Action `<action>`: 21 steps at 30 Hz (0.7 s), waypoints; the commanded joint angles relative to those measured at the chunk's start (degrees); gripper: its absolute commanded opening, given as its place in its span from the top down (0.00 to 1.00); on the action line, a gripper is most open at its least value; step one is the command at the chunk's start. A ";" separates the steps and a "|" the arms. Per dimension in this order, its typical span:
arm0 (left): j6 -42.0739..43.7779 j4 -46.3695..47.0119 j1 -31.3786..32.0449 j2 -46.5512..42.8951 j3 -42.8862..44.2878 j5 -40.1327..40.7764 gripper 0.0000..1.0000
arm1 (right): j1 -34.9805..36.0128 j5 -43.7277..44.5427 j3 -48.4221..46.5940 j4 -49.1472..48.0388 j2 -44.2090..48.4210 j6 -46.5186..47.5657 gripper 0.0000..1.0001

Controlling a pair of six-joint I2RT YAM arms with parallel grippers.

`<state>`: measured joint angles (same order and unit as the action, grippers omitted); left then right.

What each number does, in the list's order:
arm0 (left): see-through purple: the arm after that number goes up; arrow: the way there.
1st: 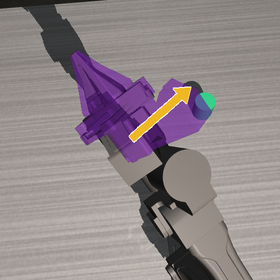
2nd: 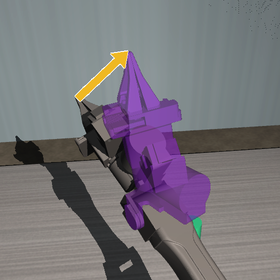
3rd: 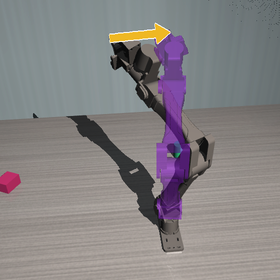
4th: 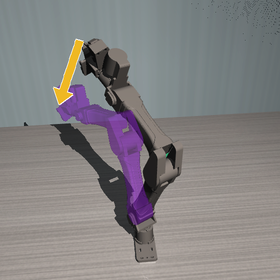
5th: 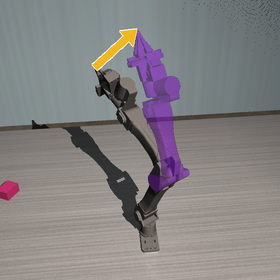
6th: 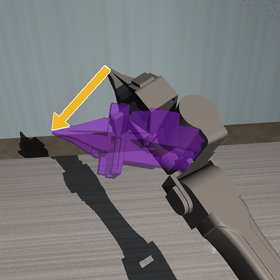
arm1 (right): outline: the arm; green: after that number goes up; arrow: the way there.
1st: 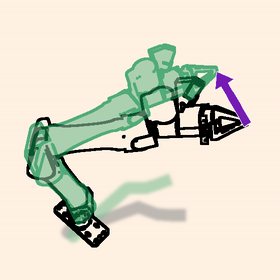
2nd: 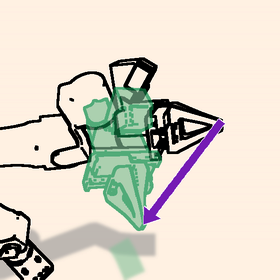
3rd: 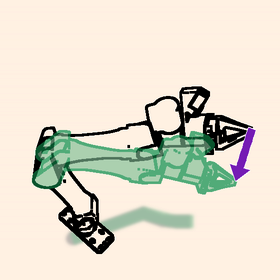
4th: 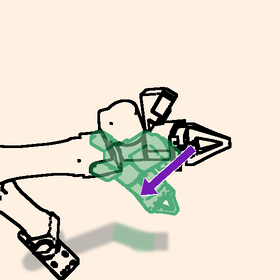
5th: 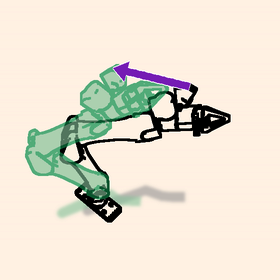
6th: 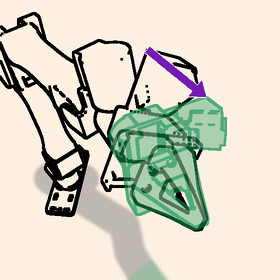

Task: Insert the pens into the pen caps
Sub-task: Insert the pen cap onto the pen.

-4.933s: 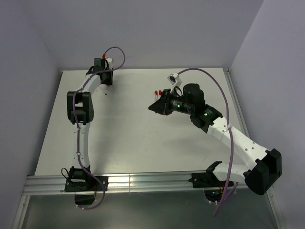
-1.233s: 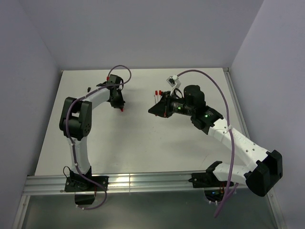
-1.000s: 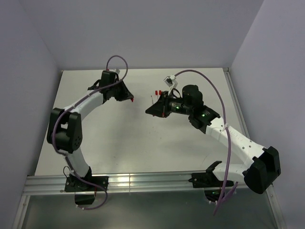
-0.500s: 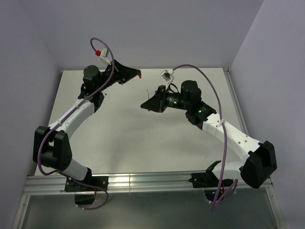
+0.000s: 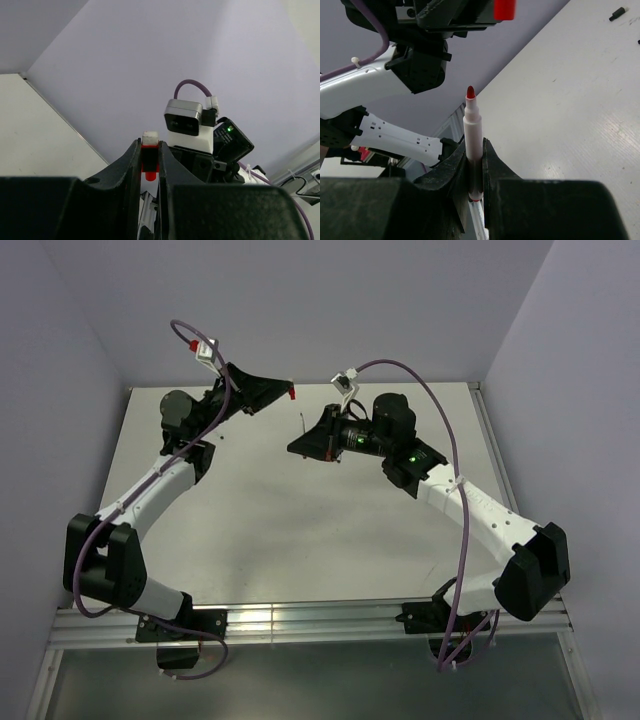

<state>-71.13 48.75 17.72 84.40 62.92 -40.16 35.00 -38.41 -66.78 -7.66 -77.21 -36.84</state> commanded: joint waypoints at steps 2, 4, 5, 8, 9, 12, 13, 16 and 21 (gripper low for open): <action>-0.84 5.29 0.65 -2.66 1.60 -2.73 0.99 | 0.33 0.18 -3.70 -0.52 0.39 0.36 1.00; -0.94 5.57 0.83 -2.58 1.25 -2.90 0.99 | 0.33 -0.17 -3.79 -0.42 -0.05 0.37 1.00; -0.76 5.39 1.09 -2.66 1.24 -2.90 1.00 | 0.33 -0.61 -3.62 -0.95 -0.22 -0.16 1.00; -0.59 5.65 1.88 -2.57 1.42 -3.34 1.00 | 0.33 -0.26 -3.79 -0.61 -0.40 0.10 1.00; -0.50 5.57 2.15 -2.40 1.51 -3.60 0.99 | 0.24 -0.17 -3.97 -0.43 -0.40 0.28 1.00; -0.06 5.48 2.76 -2.40 1.77 -3.70 1.00 | 0.33 -0.43 -3.97 -0.51 -0.31 0.19 1.00; 0.03 5.39 2.85 -2.31 1.77 -3.78 1.00 | 0.33 -0.35 -3.97 -0.51 -0.31 0.28 1.00; -0.15 5.65 3.11 -2.31 1.77 -4.05 1.00 | 0.33 -0.17 -4.06 -0.07 -0.40 0.45 1.00; 0.38 5.13 3.29 -2.57 1.86 -4.40 1.00 | 0.24 0.09 -4.14 0.10 -0.14 0.72 1.00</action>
<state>-71.61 50.52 20.73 83.72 62.94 -43.07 35.00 -38.44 -67.59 -6.76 -77.41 -36.80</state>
